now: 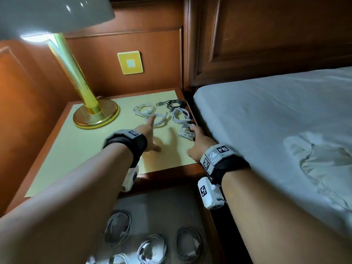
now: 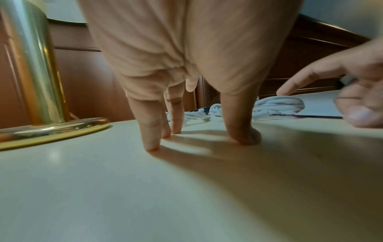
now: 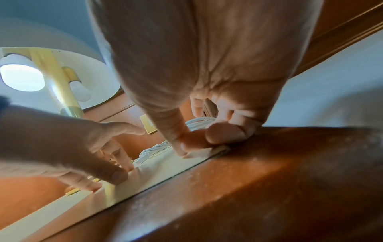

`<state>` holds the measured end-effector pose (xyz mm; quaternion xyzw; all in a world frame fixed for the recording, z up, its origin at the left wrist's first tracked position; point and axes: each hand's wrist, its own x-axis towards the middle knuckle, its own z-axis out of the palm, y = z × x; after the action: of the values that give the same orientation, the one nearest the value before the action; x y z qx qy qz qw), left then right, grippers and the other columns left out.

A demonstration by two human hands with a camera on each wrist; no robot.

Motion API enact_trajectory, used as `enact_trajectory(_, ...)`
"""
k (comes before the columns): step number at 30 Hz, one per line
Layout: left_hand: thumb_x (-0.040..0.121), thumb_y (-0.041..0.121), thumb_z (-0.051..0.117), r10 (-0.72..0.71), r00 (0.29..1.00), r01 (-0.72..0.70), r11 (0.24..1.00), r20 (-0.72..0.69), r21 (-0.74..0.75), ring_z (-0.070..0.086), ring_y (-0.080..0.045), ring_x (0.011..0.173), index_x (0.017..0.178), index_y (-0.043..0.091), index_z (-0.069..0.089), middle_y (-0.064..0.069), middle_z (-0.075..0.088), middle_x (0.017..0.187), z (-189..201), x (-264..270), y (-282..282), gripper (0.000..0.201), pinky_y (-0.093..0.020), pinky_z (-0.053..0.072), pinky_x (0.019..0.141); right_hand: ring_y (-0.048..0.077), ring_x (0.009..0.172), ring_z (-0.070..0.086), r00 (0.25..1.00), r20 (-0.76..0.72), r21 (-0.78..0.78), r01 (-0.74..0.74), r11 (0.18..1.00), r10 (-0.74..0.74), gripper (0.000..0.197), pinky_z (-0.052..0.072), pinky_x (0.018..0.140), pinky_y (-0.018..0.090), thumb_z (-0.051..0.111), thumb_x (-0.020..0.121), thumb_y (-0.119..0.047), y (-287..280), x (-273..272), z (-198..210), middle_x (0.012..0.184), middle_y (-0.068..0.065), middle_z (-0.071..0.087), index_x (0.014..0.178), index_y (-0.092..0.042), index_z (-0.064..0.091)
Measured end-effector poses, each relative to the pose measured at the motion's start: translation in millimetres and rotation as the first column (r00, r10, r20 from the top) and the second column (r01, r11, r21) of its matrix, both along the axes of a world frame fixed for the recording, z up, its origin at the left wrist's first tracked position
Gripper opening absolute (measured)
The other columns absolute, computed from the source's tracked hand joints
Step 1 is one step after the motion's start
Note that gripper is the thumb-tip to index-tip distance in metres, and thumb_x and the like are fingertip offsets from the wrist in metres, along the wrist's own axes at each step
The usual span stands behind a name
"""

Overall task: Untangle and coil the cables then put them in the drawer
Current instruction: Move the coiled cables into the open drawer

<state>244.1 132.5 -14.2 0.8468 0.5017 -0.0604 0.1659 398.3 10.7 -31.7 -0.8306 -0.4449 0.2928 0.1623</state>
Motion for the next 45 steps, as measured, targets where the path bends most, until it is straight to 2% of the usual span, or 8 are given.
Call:
enact_trajectory(7, 0.060, 0.041, 0.093, 0.009, 0.995, -0.016, 0.998, -0.104, -0.068, 0.031, -0.030, 0.146, 0.159, 0.014, 0.007, -0.009, 0.025, 0.163, 9, 28, 35, 0.134, -0.043, 0.030, 0.117, 0.030, 0.108, 0.062, 0.999, 0.030, -0.007, -0.040, 0.999, 0.040, 0.074, 0.052, 0.087, 0.035, 0.056, 0.092, -0.020, 7, 6, -6, 0.134, 0.008, 0.057, 0.155, -0.032, 0.019)
enact_trajectory(13, 0.059, 0.047, 0.092, -0.004, 0.978, -0.008, 0.998, -0.208, -0.055, 0.041, -0.031, 0.140, 0.157, 0.011, 0.020, -0.010, 0.039, 0.156, 9, 34, 41, 0.126, -0.044, 0.036, 0.113, 0.028, 0.090, 0.059, 0.996, 0.049, -0.027, -0.070, 0.997, 0.071, 0.046, 0.045, 0.073, 0.030, 0.056, 0.093, -0.018, 12, 9, -6, 0.112, 0.007, 0.061, 0.136, -0.024, 0.041)
enact_trajectory(19, 0.072, 0.040, 0.086, 0.047, 0.982, -0.053, 0.998, -0.183, -0.029, 0.057, -0.032, 0.118, 0.141, 0.005, 0.044, -0.014, 0.058, 0.132, 7, 27, 29, 0.088, -0.038, 0.046, 0.096, 0.022, 0.080, 0.057, 0.995, 0.088, 0.017, -0.053, 0.998, 0.051, 0.041, 0.042, 0.068, 0.027, 0.057, 0.092, -0.019, 6, 3, -9, 0.095, 0.001, 0.057, 0.130, -0.024, 0.042)
enact_trajectory(24, 0.079, 0.045, 0.079, 0.098, 0.982, -0.101, 0.995, -0.161, -0.011, 0.058, -0.027, 0.101, 0.128, 0.006, 0.053, -0.009, 0.062, 0.113, 4, 16, 14, 0.068, -0.037, 0.047, 0.092, 0.020, 0.082, 0.055, 0.995, 0.091, 0.035, -0.030, 0.999, 0.027, 0.034, 0.042, 0.069, 0.027, 0.055, 0.094, -0.019, 2, -1, -9, 0.099, -0.001, 0.056, 0.126, -0.028, 0.045)
enact_trajectory(30, 0.093, 0.018, 0.064, 0.132, 0.989, -0.129, 0.991, -0.068, 0.044, 0.061, -0.031, 0.102, 0.132, 0.009, 0.050, -0.014, 0.061, 0.115, -6, -4, -25, 0.042, -0.035, 0.046, 0.083, 0.020, 0.076, 0.056, 0.995, 0.097, 0.068, -0.035, 0.997, 0.028, 0.013, 0.044, 0.066, 0.026, 0.054, 0.092, -0.015, -10, -11, -4, 0.095, 0.002, 0.060, 0.096, -0.026, 0.049)
enact_trajectory(35, 0.098, 0.017, 0.055, 0.116, 0.993, -0.116, 0.993, 0.011, 0.009, 0.061, -0.029, 0.096, 0.126, 0.014, 0.052, -0.014, 0.061, 0.118, -9, -36, -57, 0.028, -0.031, 0.044, 0.074, 0.017, 0.071, 0.073, 0.998, -0.042, 0.097, -0.047, 0.994, 0.051, 0.005, 0.059, 0.068, 0.027, 0.063, 0.092, -0.018, -36, -24, 1, 0.091, 0.002, 0.072, 0.096, -0.018, 0.060)
enact_trajectory(41, 0.091, 0.024, 0.069, 0.112, 0.992, -0.110, 0.993, 0.066, -0.039, 0.054, -0.021, 0.086, 0.097, 0.021, 0.062, -0.004, 0.062, 0.111, 4, -92, -87, 0.009, -0.024, 0.041, 0.071, 0.024, 0.078, 0.075, 0.956, -0.206, -0.049, -0.222, 0.974, 0.207, 0.012, 0.047, 0.045, 0.018, 0.071, 0.090, -0.016, -61, -40, 13, 0.089, 0.006, 0.072, 0.099, -0.013, 0.065)
enact_trajectory(45, 0.088, 0.032, 0.073, 0.095, 0.995, -0.093, 0.988, 0.010, -0.122, 0.057, -0.018, 0.075, 0.092, 0.025, 0.064, 0.003, 0.060, 0.084, 12, -126, -112, 0.012, -0.025, 0.043, 0.063, 0.028, 0.077, 0.073, 0.900, -0.354, -0.123, -0.314, 0.942, 0.254, 0.013, 0.043, 0.049, 0.021, 0.072, 0.090, -0.025, -72, -51, 21, 0.068, 0.005, 0.066, 0.091, -0.012, 0.069)
